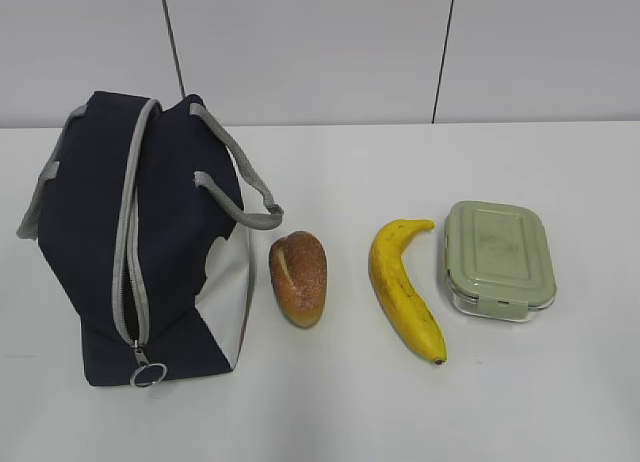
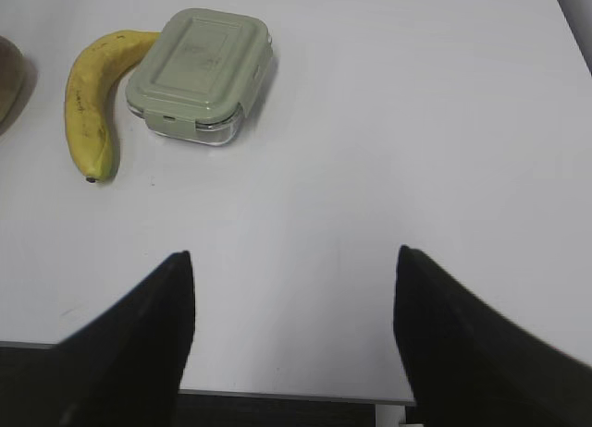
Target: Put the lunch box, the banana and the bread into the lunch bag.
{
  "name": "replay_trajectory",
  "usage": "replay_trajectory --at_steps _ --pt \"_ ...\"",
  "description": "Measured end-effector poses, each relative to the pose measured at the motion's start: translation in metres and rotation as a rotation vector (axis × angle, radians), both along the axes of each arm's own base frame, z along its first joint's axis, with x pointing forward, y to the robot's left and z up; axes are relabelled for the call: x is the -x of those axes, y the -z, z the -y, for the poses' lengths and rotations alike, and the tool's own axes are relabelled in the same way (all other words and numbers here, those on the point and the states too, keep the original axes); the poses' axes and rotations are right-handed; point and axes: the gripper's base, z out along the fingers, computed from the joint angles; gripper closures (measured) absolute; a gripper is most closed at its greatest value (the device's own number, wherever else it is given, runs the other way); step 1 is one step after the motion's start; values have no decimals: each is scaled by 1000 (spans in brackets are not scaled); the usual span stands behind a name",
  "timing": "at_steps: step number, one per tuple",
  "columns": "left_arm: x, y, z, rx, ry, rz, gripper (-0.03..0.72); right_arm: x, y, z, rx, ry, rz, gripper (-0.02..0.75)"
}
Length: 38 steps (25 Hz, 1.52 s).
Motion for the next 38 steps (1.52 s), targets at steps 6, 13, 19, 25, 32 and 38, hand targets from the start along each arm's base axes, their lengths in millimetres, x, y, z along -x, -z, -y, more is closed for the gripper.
replay_trajectory --at_steps 6,13,19,25,32,38 --pt "0 0 0 0 0 0 453 0 0 0 0 0 0 222" --pt "0 0 0 0 0 0 452 0 0 0 0 0 0 222" --pt "0 0 0 0 0 0 452 0 0 0 0 0 0 222" --pt "0 0 0 0 0 0 453 0 0 0 0 0 0 222" --pt "-15 -15 1 -3 0 -76 453 0 0 0 0 0 0 222" --pt "-41 -49 2 -6 0 -148 449 0 0 0 0 0 0 222"
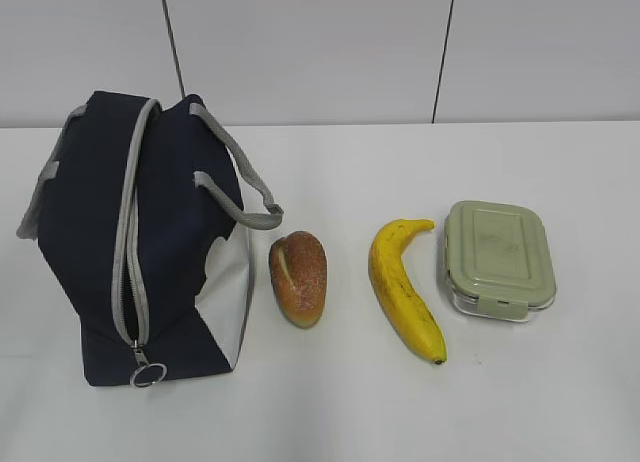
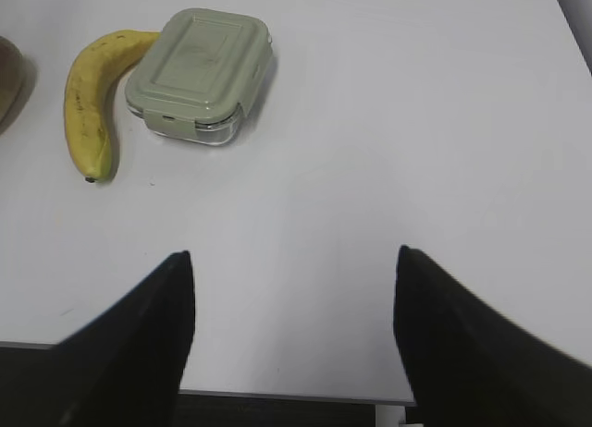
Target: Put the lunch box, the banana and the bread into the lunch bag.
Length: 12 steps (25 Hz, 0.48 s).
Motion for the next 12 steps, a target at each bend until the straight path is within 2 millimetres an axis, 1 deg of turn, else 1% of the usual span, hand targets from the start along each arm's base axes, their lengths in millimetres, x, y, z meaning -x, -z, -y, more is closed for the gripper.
replay_trajectory --at_steps 3,7,10,12 --pt "-17 -20 2 9 5 -37 449 0 0 0 0 0 0 222" --pt "-45 -43 5 24 15 -110 449 0 0 0 0 0 0 222" --pt "-69 -55 9 60 33 -165 449 0 0 0 0 0 0 222" --pt "-90 -61 14 97 50 -206 449 0 0 0 0 0 0 222"
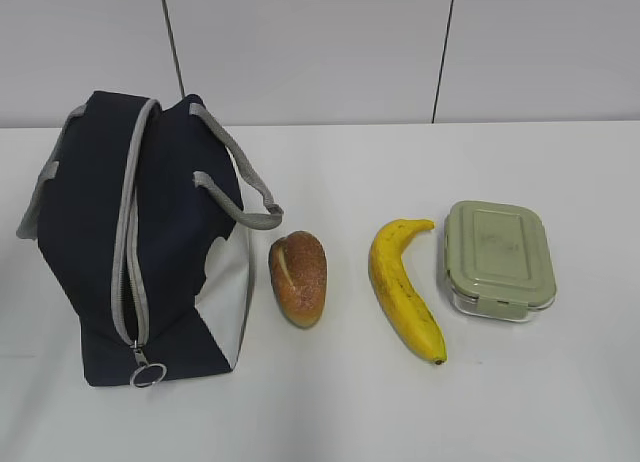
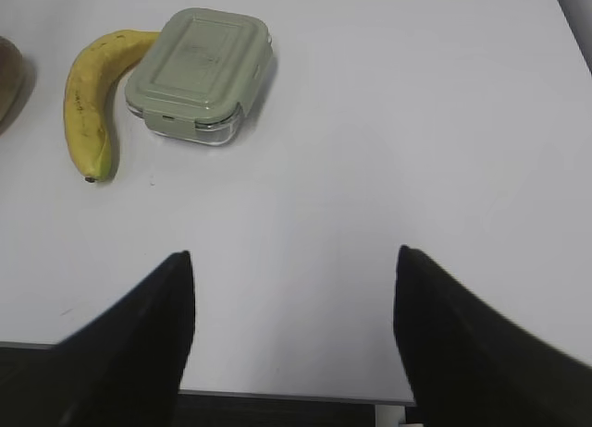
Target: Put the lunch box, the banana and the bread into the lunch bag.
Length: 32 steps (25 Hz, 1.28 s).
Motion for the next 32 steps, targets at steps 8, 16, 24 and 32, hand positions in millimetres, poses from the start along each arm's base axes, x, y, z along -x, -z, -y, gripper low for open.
replay_trajectory --at_steps 8,16,24,32 --pt "-83 4 10 84 3 -202 442 0 0 0 0 0 0 222" --pt "-149 24 27 79 29 -332 264 0 0 0 0 0 0 222" --pt "-194 33 57 16 59 -361 232 0 0 0 0 0 0 222" --pt "-207 48 59 14 42 -408 232 0 0 0 0 0 0 222"
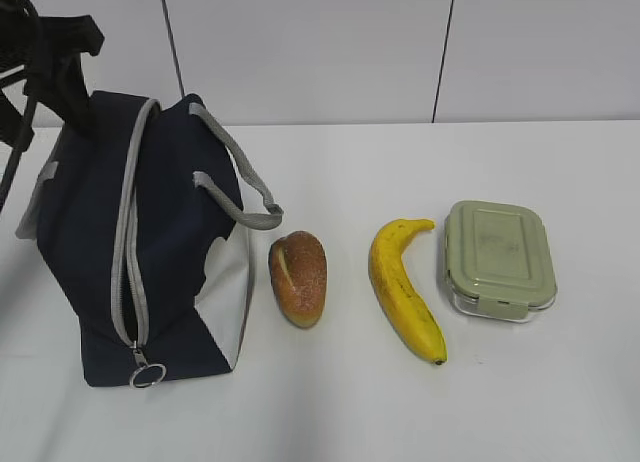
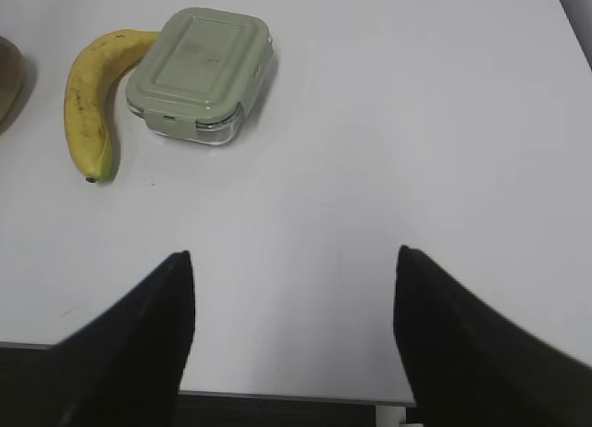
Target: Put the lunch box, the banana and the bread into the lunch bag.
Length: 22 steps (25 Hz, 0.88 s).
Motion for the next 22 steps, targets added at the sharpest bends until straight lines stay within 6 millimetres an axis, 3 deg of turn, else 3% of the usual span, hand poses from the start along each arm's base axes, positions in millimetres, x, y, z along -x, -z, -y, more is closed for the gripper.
replay_trajectory --at_steps 8,10,14,16,22 --pt "-14 24 6 26 -3 -70 251 0 0 0 0 0 0 222" --pt "-15 25 6 23 -4 -71 339 0 0 0 0 0 0 222" --pt "-17 25 4 -2 -4 -55 641 0 0 0 0 0 0 222" --pt "-16 25 3 -15 0 -56 681 0 0 0 0 0 0 222" --pt "-17 25 -2 -88 63 -44 688 0 0 0 0 0 0 222"
